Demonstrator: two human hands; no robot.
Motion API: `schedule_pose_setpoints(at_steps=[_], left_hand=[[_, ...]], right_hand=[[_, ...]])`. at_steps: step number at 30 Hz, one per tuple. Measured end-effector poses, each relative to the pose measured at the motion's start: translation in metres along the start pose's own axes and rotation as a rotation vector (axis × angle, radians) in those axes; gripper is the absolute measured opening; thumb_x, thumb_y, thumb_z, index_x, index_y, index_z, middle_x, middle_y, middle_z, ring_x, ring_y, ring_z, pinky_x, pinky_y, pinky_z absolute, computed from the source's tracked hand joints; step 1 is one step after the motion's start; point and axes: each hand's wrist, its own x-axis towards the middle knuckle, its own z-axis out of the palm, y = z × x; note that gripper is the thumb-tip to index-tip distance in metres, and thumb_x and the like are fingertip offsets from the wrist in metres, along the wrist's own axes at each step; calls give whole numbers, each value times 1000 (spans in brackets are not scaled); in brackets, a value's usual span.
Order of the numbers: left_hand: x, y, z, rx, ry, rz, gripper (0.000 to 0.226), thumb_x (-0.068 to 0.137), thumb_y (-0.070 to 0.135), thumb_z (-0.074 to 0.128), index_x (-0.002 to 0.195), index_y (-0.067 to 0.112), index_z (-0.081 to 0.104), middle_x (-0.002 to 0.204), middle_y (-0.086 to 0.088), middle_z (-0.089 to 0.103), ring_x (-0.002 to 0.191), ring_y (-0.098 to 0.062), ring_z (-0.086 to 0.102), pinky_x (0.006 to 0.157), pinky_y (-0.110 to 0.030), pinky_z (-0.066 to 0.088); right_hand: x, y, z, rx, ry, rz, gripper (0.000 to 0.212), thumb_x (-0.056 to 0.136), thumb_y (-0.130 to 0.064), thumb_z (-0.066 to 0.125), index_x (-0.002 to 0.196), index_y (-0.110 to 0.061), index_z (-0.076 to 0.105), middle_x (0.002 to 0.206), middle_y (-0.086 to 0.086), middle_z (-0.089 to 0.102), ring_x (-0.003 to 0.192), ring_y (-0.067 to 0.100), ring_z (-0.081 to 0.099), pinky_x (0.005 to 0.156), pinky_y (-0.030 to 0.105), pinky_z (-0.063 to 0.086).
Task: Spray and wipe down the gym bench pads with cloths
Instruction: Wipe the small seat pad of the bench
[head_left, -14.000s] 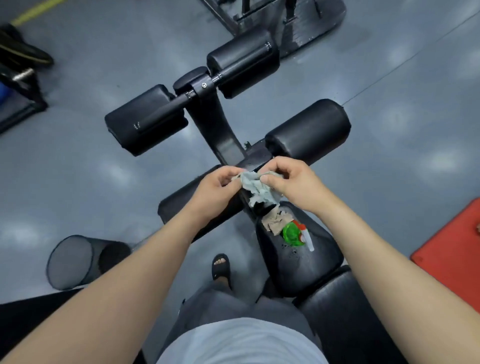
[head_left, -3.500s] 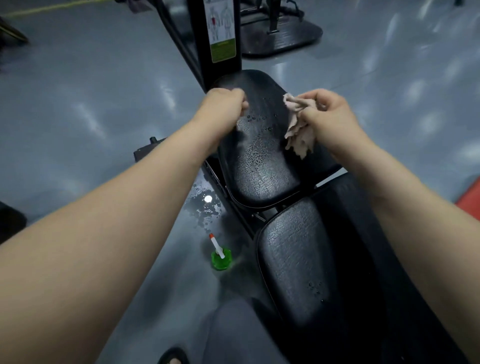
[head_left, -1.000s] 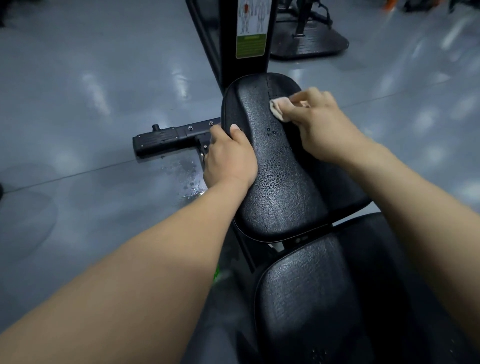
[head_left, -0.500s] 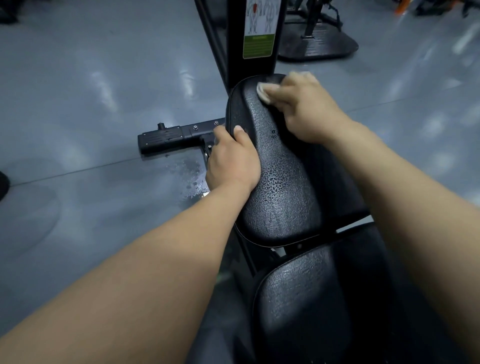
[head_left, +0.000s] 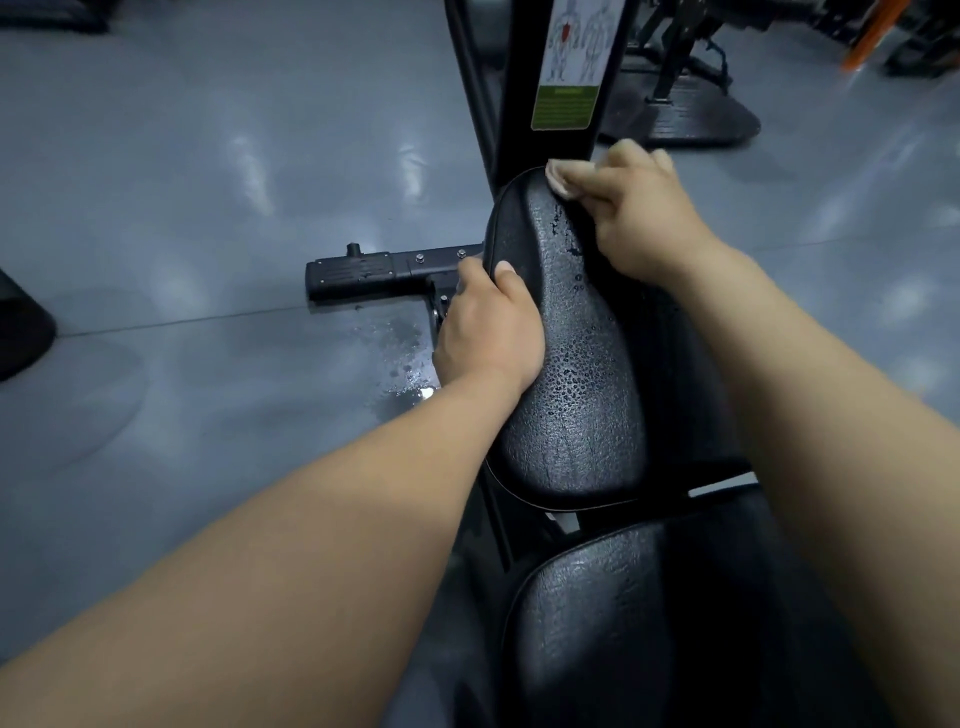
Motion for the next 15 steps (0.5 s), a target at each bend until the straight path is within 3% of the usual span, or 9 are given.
schedule_pose_setpoints(at_steps=[6, 10, 13, 15], left_hand=[[0, -1, -2, -34, 5, -8, 40, 107, 41, 25, 138, 23, 42, 130, -16, 63, 117, -40, 57, 88, -44, 41], [0, -1, -2, -35, 14, -8, 41, 107, 40, 25, 140, 23, 42, 129, -16, 64, 116, -40, 58, 88, -43, 41], [-1, -2, -4, -45, 19, -8, 40, 107, 39, 26, 138, 21, 44, 127, -17, 65, 115, -40, 58, 88, -43, 42], [-3, -2, -4, -50, 18, -5, 39, 108, 38, 26, 137, 21, 45, 127, -17, 65, 116, -40, 58, 90, -43, 43]], right_hand=[[-64, -8, -14, 19, -91, -257, 47, 96, -18, 45, 137, -32, 63, 103, 1, 55, 93, 24, 42, 89, 26, 34], [-15, 1, -1, -36, 33, -91, 44, 99, -23, 41, 136, -27, 65, 106, 15, 56, 96, 38, 48, 85, 24, 25], [20, -7, 7, 0, 62, 57, 37, 105, -19, 48, 136, -28, 65, 113, 17, 55, 104, 36, 46, 99, 31, 30], [19, -14, 9, 23, 47, 53, 36, 106, -19, 48, 136, -29, 65, 114, 14, 54, 106, 35, 44, 99, 30, 29]])
